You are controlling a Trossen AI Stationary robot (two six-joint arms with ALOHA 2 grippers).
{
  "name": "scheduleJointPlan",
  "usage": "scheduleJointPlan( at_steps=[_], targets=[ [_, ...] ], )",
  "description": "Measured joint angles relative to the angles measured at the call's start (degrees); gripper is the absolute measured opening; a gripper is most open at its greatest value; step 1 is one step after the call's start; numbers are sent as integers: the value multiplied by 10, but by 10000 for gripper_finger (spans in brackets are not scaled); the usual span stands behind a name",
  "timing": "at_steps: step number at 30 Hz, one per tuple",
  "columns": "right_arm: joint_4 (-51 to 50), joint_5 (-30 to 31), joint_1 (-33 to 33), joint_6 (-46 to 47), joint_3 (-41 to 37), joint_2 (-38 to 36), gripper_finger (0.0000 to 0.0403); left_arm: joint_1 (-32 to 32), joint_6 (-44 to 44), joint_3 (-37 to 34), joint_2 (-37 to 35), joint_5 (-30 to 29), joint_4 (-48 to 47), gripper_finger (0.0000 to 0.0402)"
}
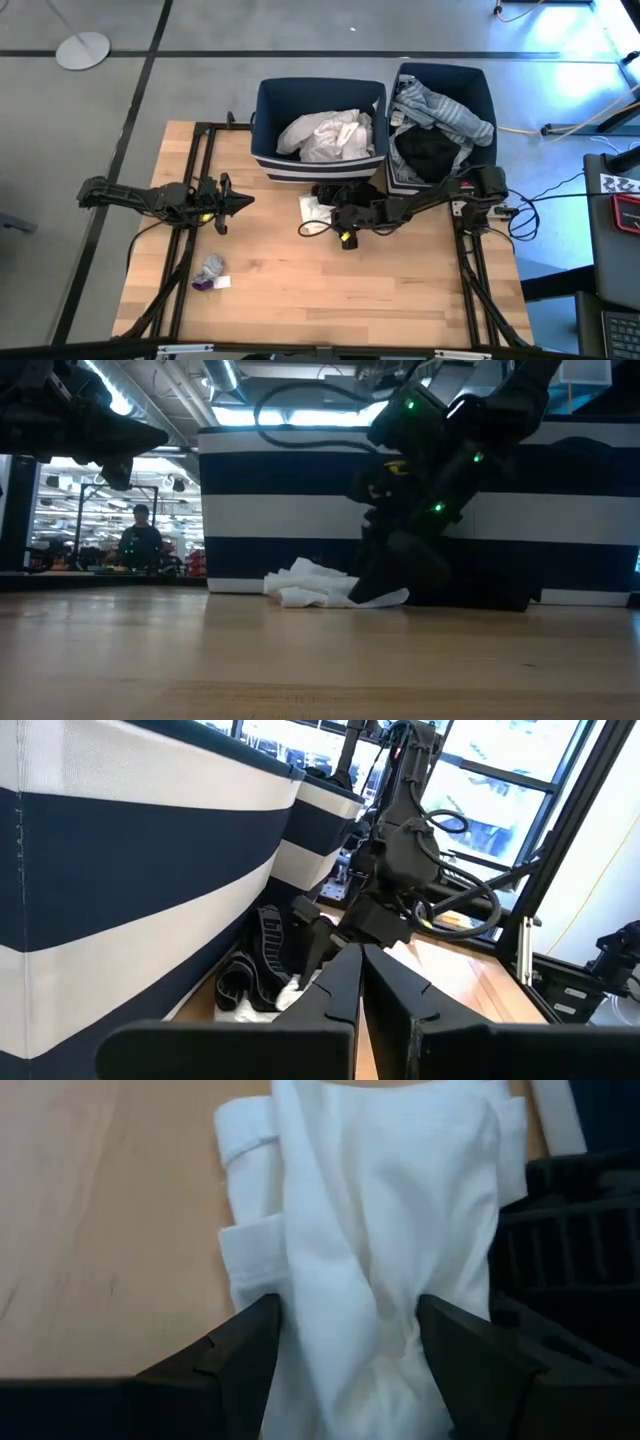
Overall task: Sort clothes
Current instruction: Put the white underwear into the left blue laundry organizer
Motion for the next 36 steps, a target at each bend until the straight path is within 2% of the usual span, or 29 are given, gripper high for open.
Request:
scheduleJointPlan(
  at_steps=[3,6,8,13,15,20,25,31,36],
  targets=[
    [8,-6,-10,18,2,12,236,0,0,0,0,0,0,4],
    [11,-6,-12,23,3,20,205,0,0,0,0,0,0,4],
    [10,-4,-11,23,3,20,166,0,0,0,0,0,0,4],
    [20,5,-10,19,1,22,37,0,0,0,0,0,0,4],
    [20,5,-10,18,1,22,13,0,0,0,0,0,0,4],
    [19,5,1,26,-1,11,32,0,0,0,0,0,1,4],
    [9,28,33,6,12,-26,9,0,0,0,0,0,2,4],
    [-41,87,70,-24,54,-77,22,0,0,0,0,0,2,4],
    [-97,131,93,-69,107,-117,10,0,0,0,0,0,2,4]
  ],
)
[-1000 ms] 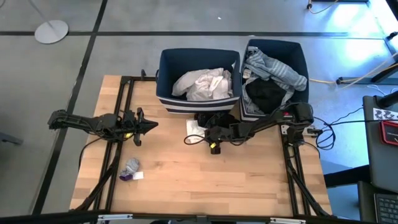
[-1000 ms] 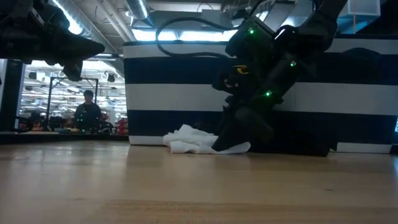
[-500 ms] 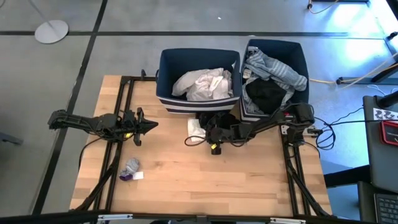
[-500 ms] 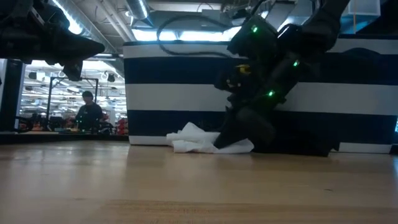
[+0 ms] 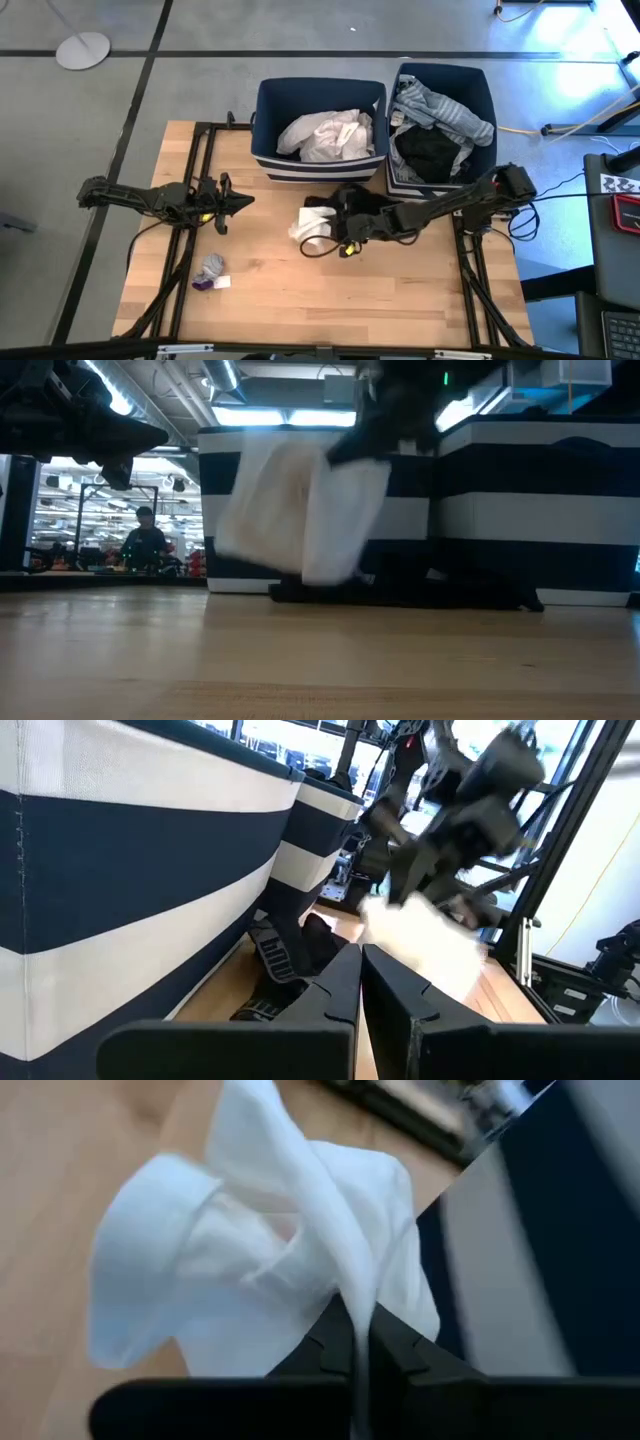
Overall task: Sort clothes
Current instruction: Put the white underwear into the left blue laundry organizer
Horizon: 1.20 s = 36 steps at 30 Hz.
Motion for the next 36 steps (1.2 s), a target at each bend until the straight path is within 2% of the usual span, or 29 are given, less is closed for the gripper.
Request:
scheduleJointPlan(
  at_steps=[9,23,29,36],
  targets=[
    [-71,83,5,-83,114,-37,18,0,0,0,0,0,-1,4],
    [-89,175,-7,-265,312,-38,18,0,0,0,0,0,-1,4],
    [-115,183,-73,-271,368,-38,19,0,0,0,0,0,-1,4],
    [-146,134,-184,-206,372,-39,20,0,1,0,0,0,-2,4]
  ],
)
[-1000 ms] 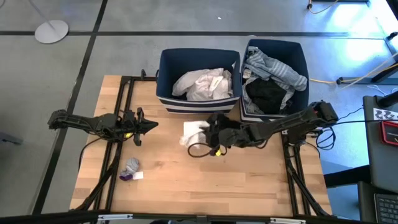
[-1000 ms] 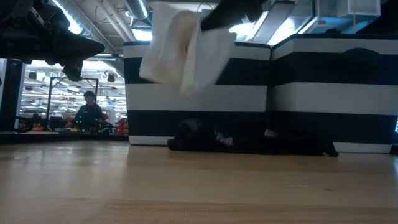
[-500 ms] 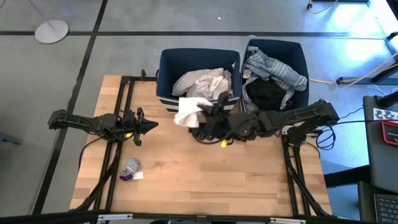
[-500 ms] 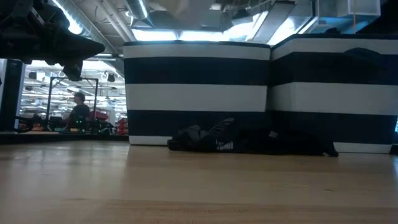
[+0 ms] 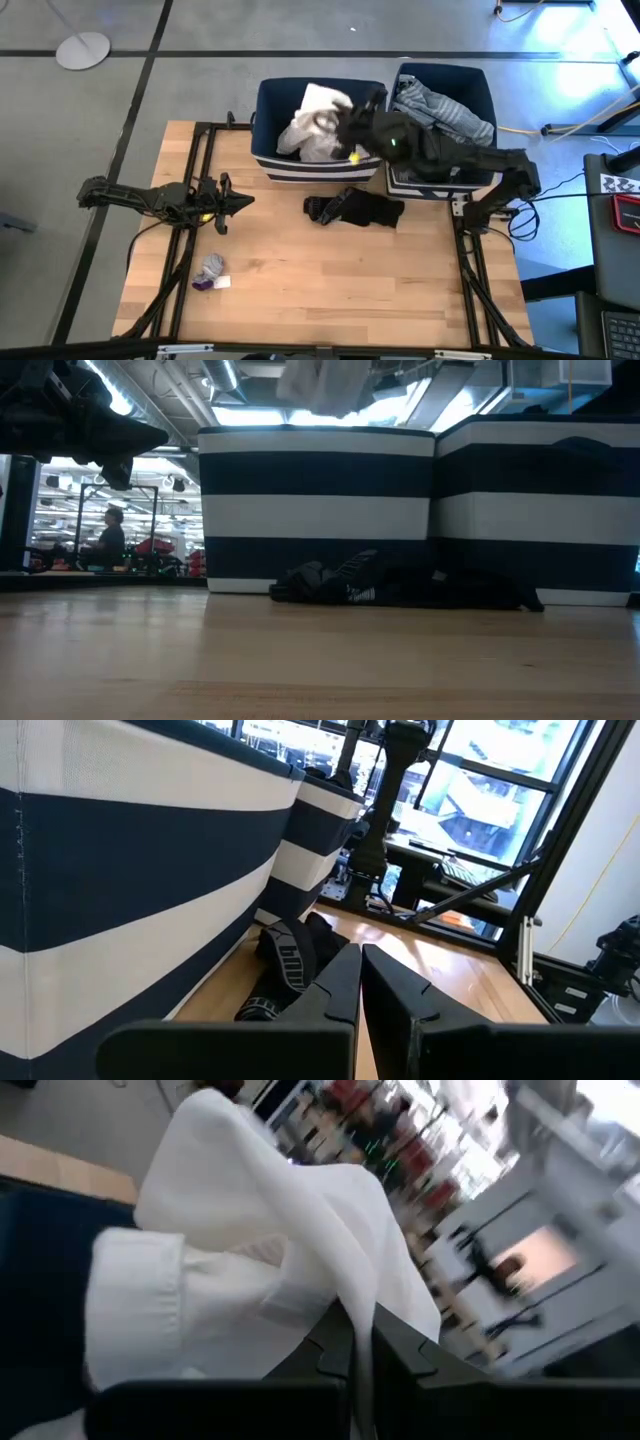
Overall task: Sort clothes
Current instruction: Put the white underwear into the left blue laundry organizer
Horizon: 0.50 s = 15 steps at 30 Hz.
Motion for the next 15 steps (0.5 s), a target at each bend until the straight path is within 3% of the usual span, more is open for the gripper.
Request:
scheduleJointPlan(
  at_steps=[9,15],
  targets=[
    [-172,-190,-141,226,-2,1,21,0,4,0,0,0,0,4],
    [-214,-258,-193,306,-31,1,21,0,6,0,0,0,0,4]
  ],
)
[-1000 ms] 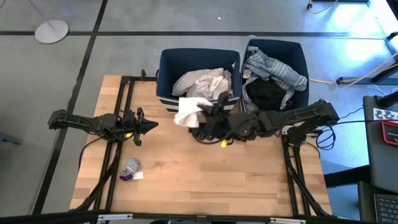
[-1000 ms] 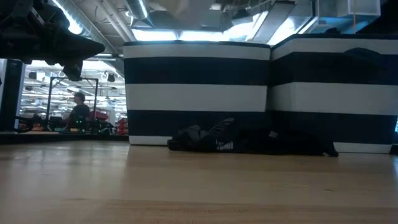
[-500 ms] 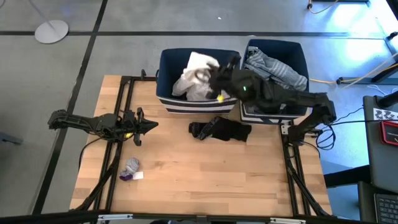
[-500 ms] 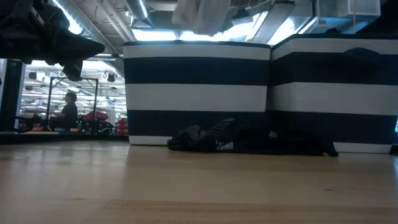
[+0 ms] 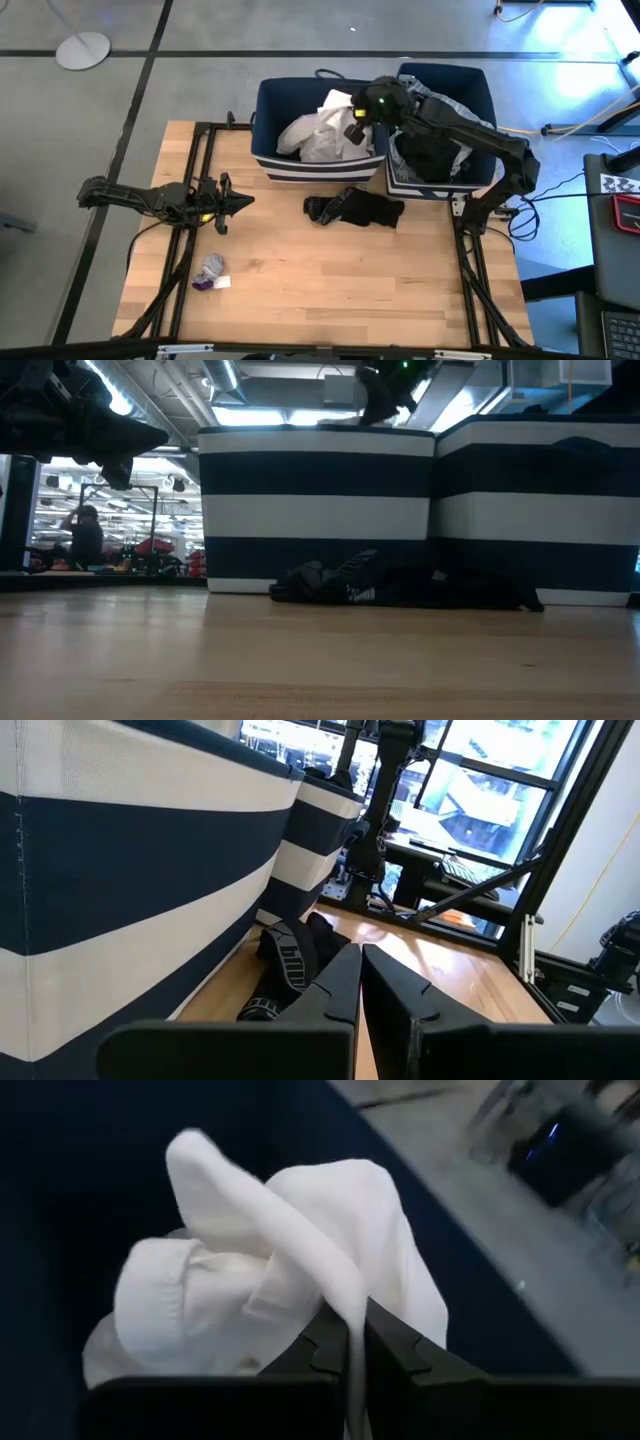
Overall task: Sort clothes
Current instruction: Put the white underwear into the left blue laundry organizer
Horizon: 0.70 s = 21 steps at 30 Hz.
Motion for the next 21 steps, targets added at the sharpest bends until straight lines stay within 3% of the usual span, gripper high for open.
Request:
scheduleJointPlan(
  at_steps=[7,10,21],
  targets=[
    [4,-62,-24,41,-41,1,24,0,0,0,0,0,0,4],
    [0,-63,-28,44,-44,1,51,0,0,0,0,0,0,4],
    [3,-59,-27,65,-44,1,295,0,-2,0,0,0,0,4]
  ],
)
